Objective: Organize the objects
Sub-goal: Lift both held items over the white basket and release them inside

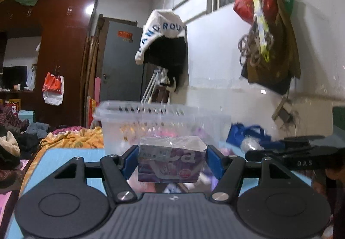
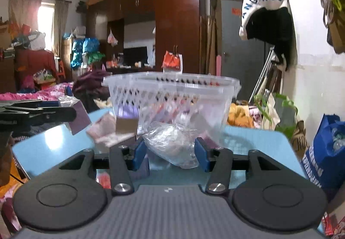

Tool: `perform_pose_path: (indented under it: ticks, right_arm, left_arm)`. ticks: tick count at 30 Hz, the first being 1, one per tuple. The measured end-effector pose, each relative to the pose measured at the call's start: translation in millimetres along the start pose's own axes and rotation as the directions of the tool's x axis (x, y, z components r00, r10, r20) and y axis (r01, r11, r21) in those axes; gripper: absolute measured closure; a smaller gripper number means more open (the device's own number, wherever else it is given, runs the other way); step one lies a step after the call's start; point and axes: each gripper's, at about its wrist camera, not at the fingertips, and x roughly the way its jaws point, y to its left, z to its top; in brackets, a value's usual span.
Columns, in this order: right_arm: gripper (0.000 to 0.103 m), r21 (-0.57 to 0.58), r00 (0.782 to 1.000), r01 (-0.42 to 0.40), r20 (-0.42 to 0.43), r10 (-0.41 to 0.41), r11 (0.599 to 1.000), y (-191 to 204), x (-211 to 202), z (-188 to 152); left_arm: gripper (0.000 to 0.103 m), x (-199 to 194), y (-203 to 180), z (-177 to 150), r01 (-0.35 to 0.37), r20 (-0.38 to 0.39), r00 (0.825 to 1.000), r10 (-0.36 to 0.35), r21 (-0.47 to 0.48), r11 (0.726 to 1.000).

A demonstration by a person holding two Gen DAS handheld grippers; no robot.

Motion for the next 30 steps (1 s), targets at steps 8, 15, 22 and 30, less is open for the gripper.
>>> perform_pose_path:
  ticks: [8, 15, 22, 30]
  right_arm:
    - [0.05, -0.017, 0.998, 0.017, 0.057, -0.016, 1.0, -5.3, 17.3, 55.9]
    - [0.05, -0.007, 0.995, 0.006, 0.098, -0.005, 1.0, -26.6, 65.7, 103.3]
    - [0.045, -0.005, 0.999, 0.049, -0.017, -0.049, 0.999, -42.1, 124.3, 92.9]
    - [0.0, 0.075, 0.997, -0.004, 0.078, -0.002, 0.997, -44.0, 70.0, 77.0]
  left_arm:
    - [0.033, 39.1, 15.2, 73.1, -0.003, 0.042, 0.999, 0.005, -0.051, 0.999]
    - [0.033, 105.9, 26.2, 110.1, -0.039, -0.022, 0.999, 0.038, -0.092, 0.995]
    - [0.029, 160.4, 36.8, 94.2, -0.108, -0.113, 0.989, 0.095, -0.119, 0.987]
    - [0.0, 125.0, 45.2, 82.2, -0.093, -0.129, 0.989, 0.073, -0.157, 0.983]
